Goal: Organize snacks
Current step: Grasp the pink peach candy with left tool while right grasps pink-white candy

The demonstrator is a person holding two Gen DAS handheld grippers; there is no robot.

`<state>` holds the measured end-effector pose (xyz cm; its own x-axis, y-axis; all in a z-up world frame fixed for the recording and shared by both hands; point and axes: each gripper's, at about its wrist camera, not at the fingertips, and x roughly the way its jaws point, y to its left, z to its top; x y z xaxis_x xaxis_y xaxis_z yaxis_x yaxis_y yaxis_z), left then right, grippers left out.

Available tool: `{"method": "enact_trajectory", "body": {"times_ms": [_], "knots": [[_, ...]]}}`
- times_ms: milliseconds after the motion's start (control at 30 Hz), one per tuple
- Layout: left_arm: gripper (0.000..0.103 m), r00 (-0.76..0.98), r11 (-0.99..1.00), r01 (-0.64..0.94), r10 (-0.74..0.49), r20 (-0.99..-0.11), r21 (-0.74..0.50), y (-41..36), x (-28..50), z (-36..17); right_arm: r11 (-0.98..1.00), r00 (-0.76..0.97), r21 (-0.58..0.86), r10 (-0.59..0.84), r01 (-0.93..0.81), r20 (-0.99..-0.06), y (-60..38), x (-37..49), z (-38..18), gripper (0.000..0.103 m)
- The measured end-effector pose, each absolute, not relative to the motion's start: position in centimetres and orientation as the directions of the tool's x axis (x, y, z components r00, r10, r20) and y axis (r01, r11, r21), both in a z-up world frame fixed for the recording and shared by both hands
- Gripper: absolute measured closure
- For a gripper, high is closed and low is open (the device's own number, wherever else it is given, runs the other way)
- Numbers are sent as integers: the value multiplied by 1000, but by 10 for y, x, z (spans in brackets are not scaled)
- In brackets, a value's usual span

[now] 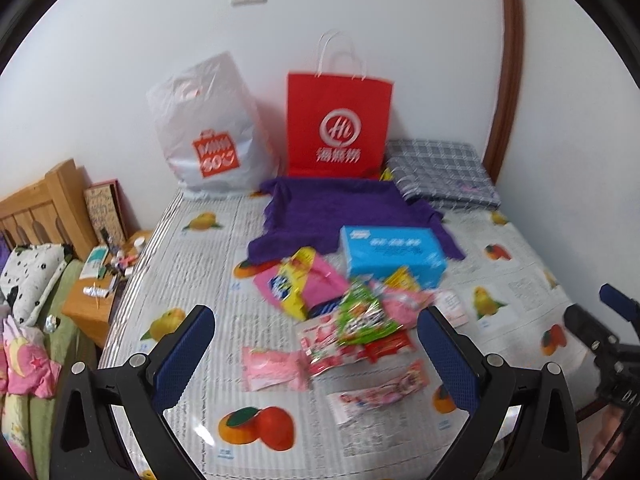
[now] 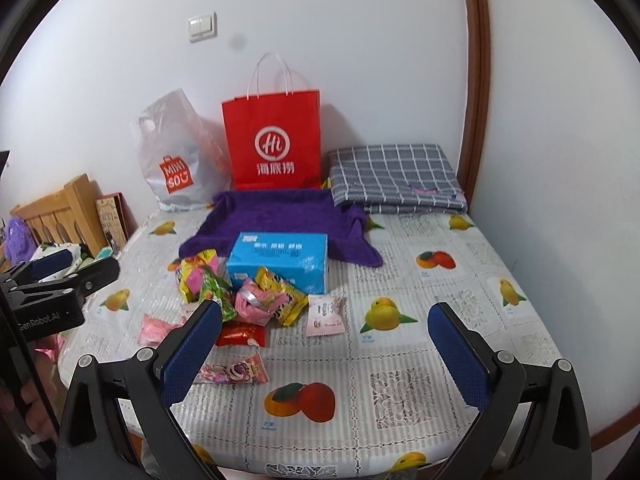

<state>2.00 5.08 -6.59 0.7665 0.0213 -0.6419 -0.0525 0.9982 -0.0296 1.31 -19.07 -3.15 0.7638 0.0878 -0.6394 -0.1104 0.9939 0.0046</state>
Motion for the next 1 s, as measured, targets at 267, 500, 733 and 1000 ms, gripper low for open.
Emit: {"method": "enact_trajectory", "body": {"times_ms": [267, 500, 733, 1000], "knots": [[2, 684, 995, -104, 70, -726, -2, 82, 39, -123, 993, 711, 8, 91, -120, -698, -187, 37, -72, 5], [2, 617, 995, -97, 32, -786, -35, 100, 52, -169, 992, 672, 4, 87, -124, -735, -182, 55, -104, 5], [2, 570, 995, -83, 10, -822, -46, 98, 73, -201, 993, 651, 17, 88, -115, -754, -184, 68, -126, 8], [34, 585, 998, -69, 48, -810, 10, 96, 82, -218, 994, 630, 72, 107, -82, -769, -198, 84, -143, 8]]}}
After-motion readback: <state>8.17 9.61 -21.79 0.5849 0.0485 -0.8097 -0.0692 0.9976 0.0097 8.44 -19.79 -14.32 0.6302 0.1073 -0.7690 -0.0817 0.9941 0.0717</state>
